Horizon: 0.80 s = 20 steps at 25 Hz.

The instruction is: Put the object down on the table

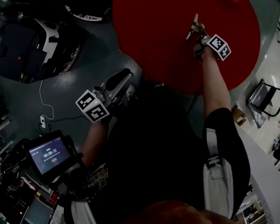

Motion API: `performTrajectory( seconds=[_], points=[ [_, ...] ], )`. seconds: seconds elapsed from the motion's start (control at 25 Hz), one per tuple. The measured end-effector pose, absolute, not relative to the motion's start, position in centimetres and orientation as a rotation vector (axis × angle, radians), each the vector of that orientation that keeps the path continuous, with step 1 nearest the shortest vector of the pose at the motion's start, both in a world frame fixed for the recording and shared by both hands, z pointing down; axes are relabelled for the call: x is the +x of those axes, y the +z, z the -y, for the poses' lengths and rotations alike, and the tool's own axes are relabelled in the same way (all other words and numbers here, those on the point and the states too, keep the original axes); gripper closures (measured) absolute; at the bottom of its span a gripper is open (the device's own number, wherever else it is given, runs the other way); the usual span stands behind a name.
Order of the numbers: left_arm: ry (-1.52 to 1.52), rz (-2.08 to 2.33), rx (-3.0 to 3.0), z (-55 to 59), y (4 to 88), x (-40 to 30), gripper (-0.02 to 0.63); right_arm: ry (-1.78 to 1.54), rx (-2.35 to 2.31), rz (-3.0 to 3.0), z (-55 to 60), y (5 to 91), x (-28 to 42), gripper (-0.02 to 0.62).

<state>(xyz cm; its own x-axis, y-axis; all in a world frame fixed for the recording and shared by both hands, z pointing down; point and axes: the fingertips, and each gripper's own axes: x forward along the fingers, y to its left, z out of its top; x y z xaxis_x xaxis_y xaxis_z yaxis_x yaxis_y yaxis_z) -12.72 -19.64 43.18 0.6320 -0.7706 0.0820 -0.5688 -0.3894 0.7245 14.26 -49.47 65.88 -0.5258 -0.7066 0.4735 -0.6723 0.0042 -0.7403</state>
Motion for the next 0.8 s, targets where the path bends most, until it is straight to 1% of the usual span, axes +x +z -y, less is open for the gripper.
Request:
performTrajectory(
  seconds=[0.12,0.16,0.24,0.28,0.32,0.48,0.6,0.68,0.8],
  points=[
    [-0.354,1.041,2.101,19.2,43.0,-13.1,0.522,-1.584,-1.557,-2.212,49.2,65.8,14.3,0.56],
    [-0.356,1.039,2.1,18.9,42.7,-13.2,0.522,-1.582,-1.576,-2.213,48.9,65.6,14.4,0.54],
    [-0.357,1.035,2.101,18.6,42.9,-13.0,0.522,-1.572,-1.604,-2.202,48.6,65.7,14.9,0.461],
    [-0.357,1.033,2.102,18.7,43.2,-12.9,0.522,-1.566,-1.611,-2.188,48.5,66.0,15.3,0.454],
    [-0.357,1.03,2.104,18.7,43.4,-12.8,0.522,-1.559,-1.618,-2.173,48.5,66.1,15.7,0.463],
    [-0.374,1.018,2.121,18.3,43.1,-13.4,0.522,-1.519,-1.642,-2.145,47.4,65.4,16.3,0.465],
    [-0.372,1.007,2.13,17.7,42.4,-14.0,0.522,-1.538,-1.599,-2.155,46.5,64.8,15.9,0.428],
    [-0.36,1.003,2.139,17.5,42.0,-14.3,0.522,-1.57,-1.622,-2.147,46.1,65.3,16.4,0.449],
    [-0.339,0.995,2.147,17.2,42.1,-14.4,0.522,-1.604,-1.667,-2.107,45.7,66.3,17.5,0.446]
  ],
)
